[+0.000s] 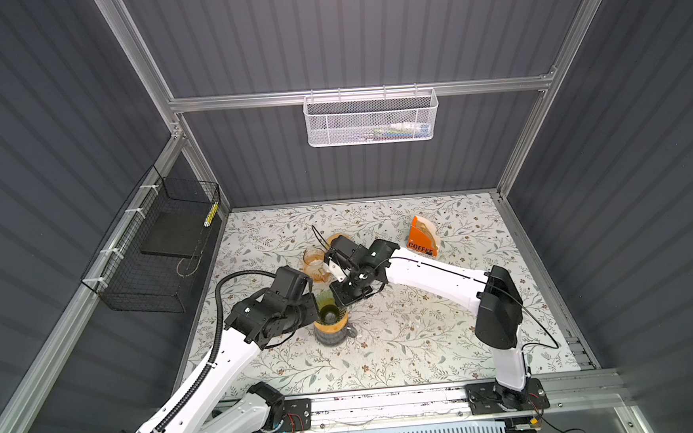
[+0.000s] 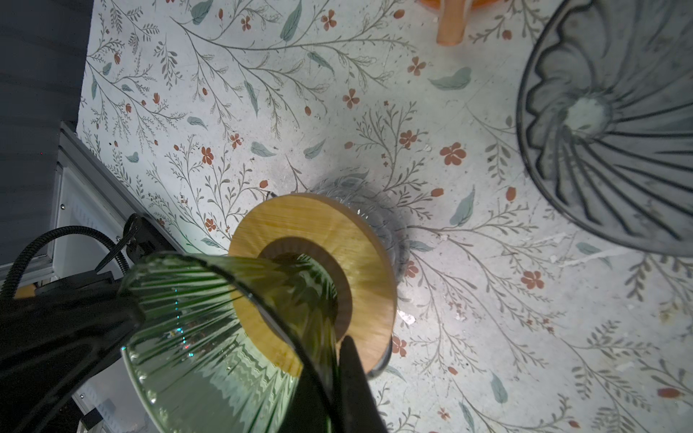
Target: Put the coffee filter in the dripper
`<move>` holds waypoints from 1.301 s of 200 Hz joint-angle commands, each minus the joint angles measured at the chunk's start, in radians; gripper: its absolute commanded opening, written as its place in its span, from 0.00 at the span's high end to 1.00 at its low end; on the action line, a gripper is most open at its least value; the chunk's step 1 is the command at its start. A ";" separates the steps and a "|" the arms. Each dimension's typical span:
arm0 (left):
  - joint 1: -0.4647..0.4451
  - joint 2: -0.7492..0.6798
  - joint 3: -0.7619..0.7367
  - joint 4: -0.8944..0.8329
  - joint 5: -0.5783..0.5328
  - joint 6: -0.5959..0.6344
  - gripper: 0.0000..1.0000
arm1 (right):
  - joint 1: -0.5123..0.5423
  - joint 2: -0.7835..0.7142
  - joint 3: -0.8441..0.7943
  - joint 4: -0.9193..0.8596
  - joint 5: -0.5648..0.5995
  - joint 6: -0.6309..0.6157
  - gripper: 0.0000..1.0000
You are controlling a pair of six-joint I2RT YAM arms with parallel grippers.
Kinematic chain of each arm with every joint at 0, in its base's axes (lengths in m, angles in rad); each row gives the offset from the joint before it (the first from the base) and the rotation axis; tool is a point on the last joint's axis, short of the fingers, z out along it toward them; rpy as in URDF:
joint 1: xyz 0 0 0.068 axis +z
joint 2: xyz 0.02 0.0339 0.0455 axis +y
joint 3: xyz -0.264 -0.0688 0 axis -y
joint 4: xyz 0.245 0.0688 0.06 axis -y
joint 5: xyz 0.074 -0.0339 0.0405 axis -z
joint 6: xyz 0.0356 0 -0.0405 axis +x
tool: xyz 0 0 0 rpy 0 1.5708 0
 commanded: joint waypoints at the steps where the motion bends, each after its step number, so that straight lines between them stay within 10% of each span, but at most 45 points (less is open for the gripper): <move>1: 0.001 0.017 -0.046 -0.022 0.012 -0.031 1.00 | 0.009 0.042 -0.002 -0.032 0.008 -0.002 1.00; 260: 0.001 0.019 -0.105 -0.008 0.016 -0.050 1.00 | 0.014 0.042 -0.133 0.095 0.060 0.019 1.00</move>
